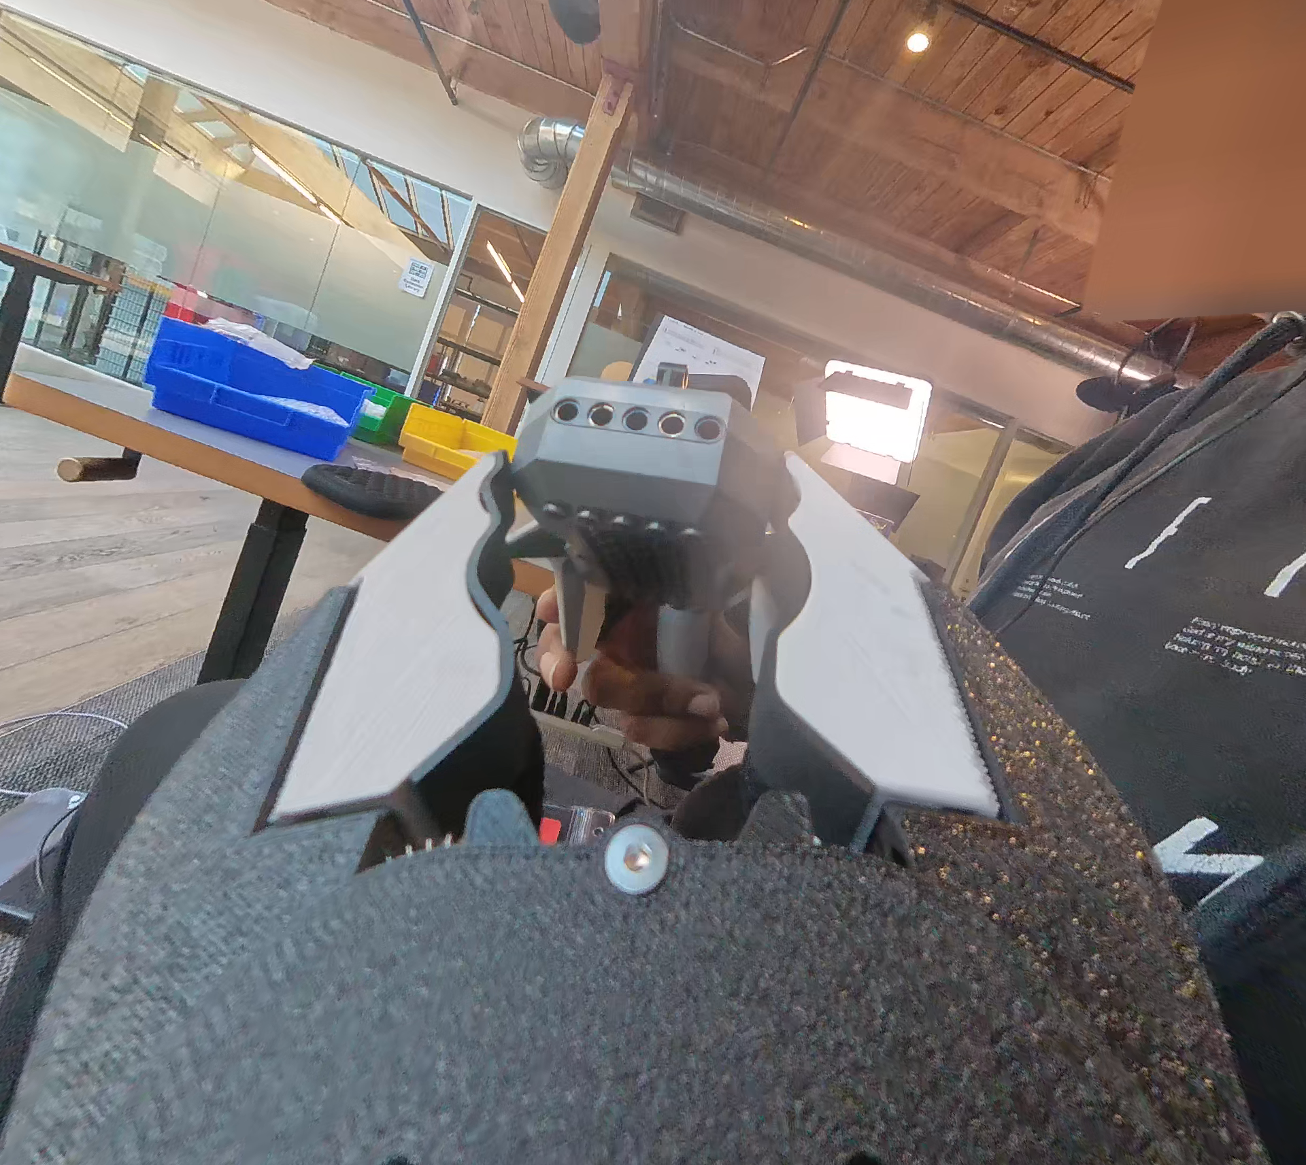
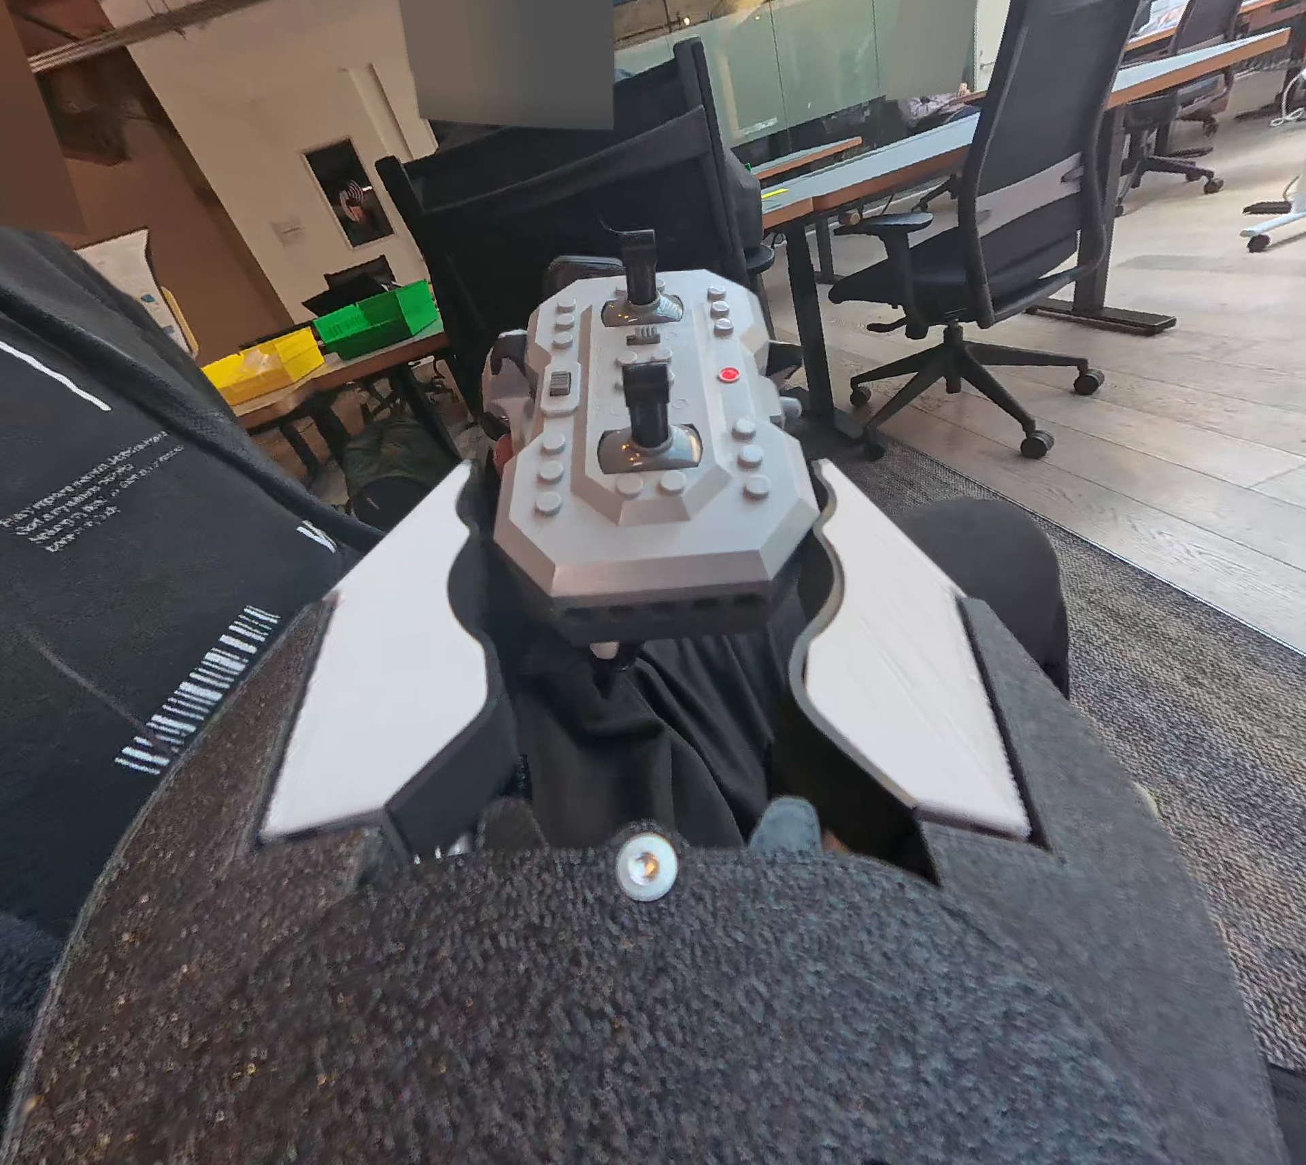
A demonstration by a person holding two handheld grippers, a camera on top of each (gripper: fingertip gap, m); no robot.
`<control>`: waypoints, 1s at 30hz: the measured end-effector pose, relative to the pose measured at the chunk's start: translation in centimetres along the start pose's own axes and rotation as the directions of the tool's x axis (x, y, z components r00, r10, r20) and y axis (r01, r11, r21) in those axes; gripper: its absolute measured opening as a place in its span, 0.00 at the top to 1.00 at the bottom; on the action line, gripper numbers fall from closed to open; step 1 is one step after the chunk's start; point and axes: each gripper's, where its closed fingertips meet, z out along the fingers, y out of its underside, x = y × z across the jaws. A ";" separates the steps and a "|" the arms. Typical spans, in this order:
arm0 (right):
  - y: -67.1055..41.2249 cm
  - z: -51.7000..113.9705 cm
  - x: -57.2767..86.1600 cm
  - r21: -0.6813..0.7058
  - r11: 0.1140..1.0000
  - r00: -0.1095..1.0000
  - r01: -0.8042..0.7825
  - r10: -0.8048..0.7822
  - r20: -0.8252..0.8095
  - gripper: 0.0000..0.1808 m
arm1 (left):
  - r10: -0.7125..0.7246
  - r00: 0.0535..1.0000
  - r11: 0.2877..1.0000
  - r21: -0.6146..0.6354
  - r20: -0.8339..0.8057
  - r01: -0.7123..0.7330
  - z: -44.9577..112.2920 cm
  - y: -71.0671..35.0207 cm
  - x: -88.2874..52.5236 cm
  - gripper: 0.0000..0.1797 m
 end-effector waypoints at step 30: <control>2.3 -1.7 1.6 -0.163 0.971 0.985 0.174 -0.173 0.017 0.54 | 0.002 0.993 0.941 -0.336 0.114 0.037 -1.3 5.1 -1.6 0.59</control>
